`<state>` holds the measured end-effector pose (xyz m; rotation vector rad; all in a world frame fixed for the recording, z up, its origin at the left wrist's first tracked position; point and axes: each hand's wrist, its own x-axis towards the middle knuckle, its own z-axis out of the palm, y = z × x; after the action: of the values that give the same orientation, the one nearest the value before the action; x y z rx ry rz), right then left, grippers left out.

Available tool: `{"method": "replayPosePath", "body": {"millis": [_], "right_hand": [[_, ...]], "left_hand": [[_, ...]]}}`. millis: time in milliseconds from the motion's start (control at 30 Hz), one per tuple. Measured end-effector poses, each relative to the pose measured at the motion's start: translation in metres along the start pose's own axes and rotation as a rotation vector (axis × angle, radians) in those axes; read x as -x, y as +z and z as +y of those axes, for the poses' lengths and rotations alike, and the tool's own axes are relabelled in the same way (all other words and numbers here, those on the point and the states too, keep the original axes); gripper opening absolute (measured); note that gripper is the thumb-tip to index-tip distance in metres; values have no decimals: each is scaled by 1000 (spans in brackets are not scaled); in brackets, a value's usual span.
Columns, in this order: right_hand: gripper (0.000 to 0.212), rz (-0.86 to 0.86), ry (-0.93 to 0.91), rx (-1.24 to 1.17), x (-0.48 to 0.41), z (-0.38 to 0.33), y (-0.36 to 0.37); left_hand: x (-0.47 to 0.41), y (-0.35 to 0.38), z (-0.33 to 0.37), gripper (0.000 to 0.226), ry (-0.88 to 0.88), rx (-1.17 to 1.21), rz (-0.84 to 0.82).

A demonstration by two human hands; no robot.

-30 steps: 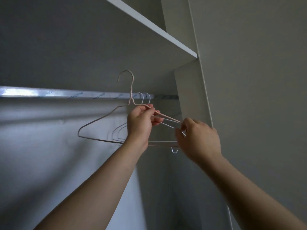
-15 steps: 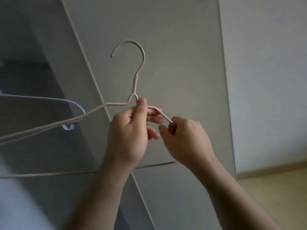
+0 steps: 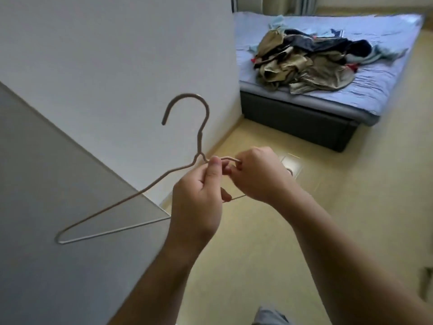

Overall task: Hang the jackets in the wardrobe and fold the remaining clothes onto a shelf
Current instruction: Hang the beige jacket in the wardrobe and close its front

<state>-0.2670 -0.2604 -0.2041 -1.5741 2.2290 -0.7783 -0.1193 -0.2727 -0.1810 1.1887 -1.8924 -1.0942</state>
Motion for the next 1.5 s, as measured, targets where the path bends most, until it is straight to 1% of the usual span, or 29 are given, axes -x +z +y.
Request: {"method": "replayPosePath", "body": {"millis": [100, 167, 267, 433, 533, 567, 633, 700, 733, 800, 900, 1000, 1067, 1167, 1233, 1333, 1400, 1500], "right_hand": [[46, 72, 121, 49, 0, 24, -68], [49, 100, 178, 82, 0, 36, -109], [54, 164, 268, 80, -2, 50, -162], [60, 271, 403, 78, -16, 71, -210], [62, 283, 485, 80, -39, 73, -217], [62, 281, 509, 85, -47, 74, -217], [60, 278, 554, 102, -65, 76, -216], [57, 292, 597, 116, -82, 77, -217], [57, 302, 619, 114, -92, 78, -217], [57, 308, 663, 93, -112, 83, -219], [58, 312, 708, 46, -144, 96, -219], [57, 312, 755, -1, -174, 117, -219], [56, 273, 773, -49, -193, 134, -219], [52, 196, 750, -128, -232, 159, -219], [50, 151, 689, -210, -264, 179, -218], [45, 101, 581, -433, -319, 216, -216], [52, 103, 584, -554, -361, 245, -214], [57, 83, 644, -610, -432, 292, -221]], "left_hand": [[-28, 17, 62, 43, -35, -5, -144], [-43, 25, 98, 45, 4, -57, -205], [-66, 29, 143, 50, 158, -168, -195], [-123, 31, 180, 34, 311, -187, -105], [-163, 37, 178, 15, 301, -227, -75], [-178, 39, 175, 13, 300, -251, -65], [-210, 46, 166, 30, 334, -358, -75], [-242, 52, 159, 46, 398, -457, -156], [-260, 56, 158, 48, 430, -488, -203], [-299, 60, 150, 42, 455, -537, -253], [-354, 66, 139, 24, 445, -537, -231], [-397, 83, 134, 14, 479, -520, -224], [-423, 102, 135, 10, 500, -503, -260], [-467, 139, 135, 9, 508, -506, -341], [-499, 168, 133, 8, 506, -516, -384], [-554, 218, 130, 6, 521, -555, -444], [-595, 253, 125, 7, 497, -577, -478], [-664, 304, 129, 19, 427, -583, -530]]}}
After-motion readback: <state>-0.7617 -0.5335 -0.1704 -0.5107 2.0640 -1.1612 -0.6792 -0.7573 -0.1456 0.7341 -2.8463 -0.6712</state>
